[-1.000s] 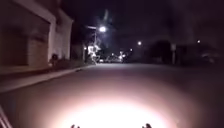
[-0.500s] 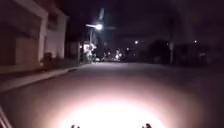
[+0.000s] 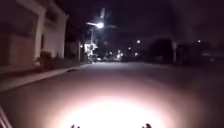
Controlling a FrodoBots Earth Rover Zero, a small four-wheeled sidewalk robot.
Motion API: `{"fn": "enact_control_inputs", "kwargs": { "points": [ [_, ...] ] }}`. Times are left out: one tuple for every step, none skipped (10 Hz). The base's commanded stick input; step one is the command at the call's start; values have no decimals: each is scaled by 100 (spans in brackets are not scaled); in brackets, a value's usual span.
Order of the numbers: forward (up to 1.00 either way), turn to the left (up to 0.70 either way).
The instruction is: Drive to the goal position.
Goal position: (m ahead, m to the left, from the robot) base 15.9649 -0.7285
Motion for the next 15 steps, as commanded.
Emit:
{"fn": "enact_control_inputs", "kwargs": {
  "points": [
    [85, 0],
    [85, 0],
    [85, -5],
    [85, -23],
    [85, -31],
    [85, -24],
    [85, -17],
    [85, -10],
    [85, -3],
    [85, 0],
    [85, 0],
    [85, 0],
    [85, 0],
    [85, 0],
    [85, 0]
  ]
}}
